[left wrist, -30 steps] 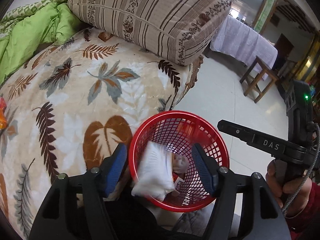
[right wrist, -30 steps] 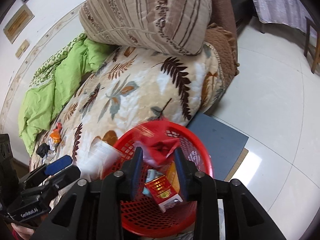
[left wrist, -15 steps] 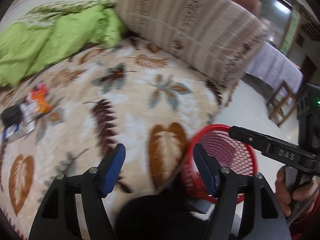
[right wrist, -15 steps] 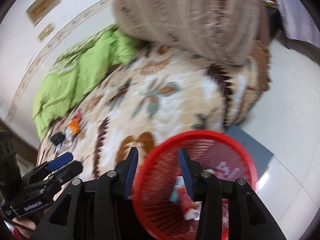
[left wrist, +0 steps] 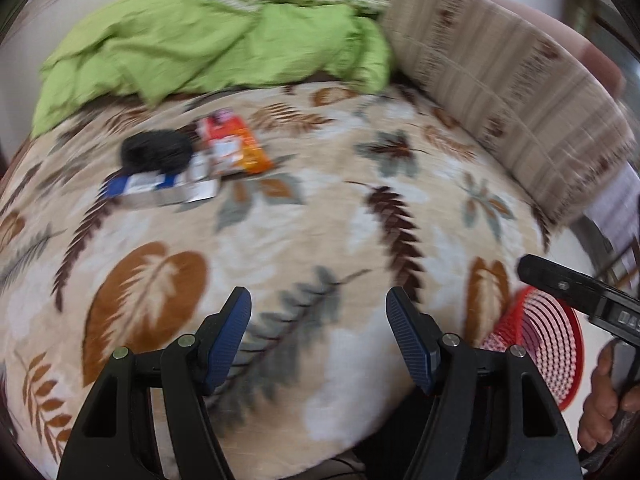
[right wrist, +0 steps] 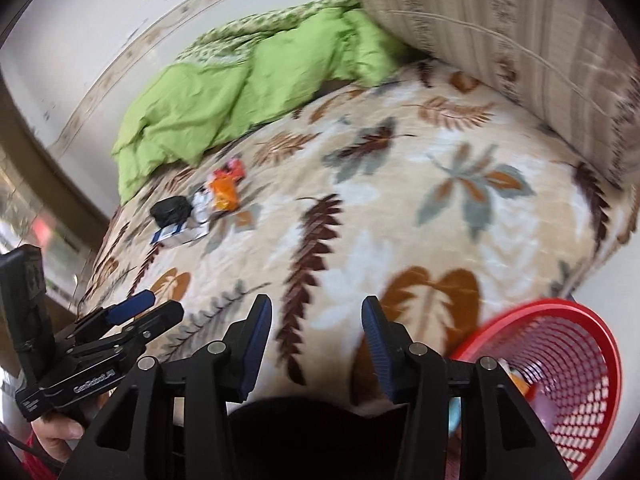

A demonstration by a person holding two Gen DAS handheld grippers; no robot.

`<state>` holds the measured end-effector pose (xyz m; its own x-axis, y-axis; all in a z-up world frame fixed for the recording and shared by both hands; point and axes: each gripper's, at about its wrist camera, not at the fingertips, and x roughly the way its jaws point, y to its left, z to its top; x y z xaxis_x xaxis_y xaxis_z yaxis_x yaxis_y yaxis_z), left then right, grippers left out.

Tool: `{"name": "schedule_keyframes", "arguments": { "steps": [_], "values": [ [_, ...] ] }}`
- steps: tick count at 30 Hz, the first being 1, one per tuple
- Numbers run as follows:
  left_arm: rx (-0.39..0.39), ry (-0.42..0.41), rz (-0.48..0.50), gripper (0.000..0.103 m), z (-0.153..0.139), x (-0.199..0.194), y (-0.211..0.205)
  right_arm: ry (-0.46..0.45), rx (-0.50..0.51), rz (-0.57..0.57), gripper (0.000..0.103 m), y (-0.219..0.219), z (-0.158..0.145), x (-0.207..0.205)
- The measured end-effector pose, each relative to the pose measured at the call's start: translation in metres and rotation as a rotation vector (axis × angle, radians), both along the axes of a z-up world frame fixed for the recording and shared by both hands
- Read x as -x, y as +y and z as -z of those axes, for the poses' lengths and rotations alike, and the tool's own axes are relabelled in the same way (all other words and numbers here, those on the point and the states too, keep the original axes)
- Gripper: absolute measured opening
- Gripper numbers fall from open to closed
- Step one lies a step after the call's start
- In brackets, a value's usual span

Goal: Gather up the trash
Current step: 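Move both open tools back over the bed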

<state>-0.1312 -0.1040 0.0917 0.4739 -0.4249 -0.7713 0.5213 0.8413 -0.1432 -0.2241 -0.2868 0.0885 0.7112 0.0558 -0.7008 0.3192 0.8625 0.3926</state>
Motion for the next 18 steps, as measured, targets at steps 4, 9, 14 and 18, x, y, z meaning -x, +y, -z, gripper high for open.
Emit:
{"name": "schedule_keyframes", "arguments": {
  "steps": [4,9,14,18],
  "values": [
    [0.023,0.014,-0.091,0.069,0.000,-0.021,0.026,-0.017,0.021,-0.053,0.054,0.017,-0.009,-0.021],
    [0.063,0.010,-0.192,0.069,-0.017,-0.055,0.055,-0.034,-0.004,-0.085,0.056,0.033,-0.014,-0.048],
    [0.139,0.053,-0.316,0.073,-0.039,-0.113,0.081,-0.037,-0.025,-0.115,0.059,0.049,-0.008,-0.061],
    [0.219,0.122,-0.408,0.077,-0.040,-0.165,0.095,-0.027,-0.043,-0.132,0.059,0.056,0.002,-0.066]
  ]
}}
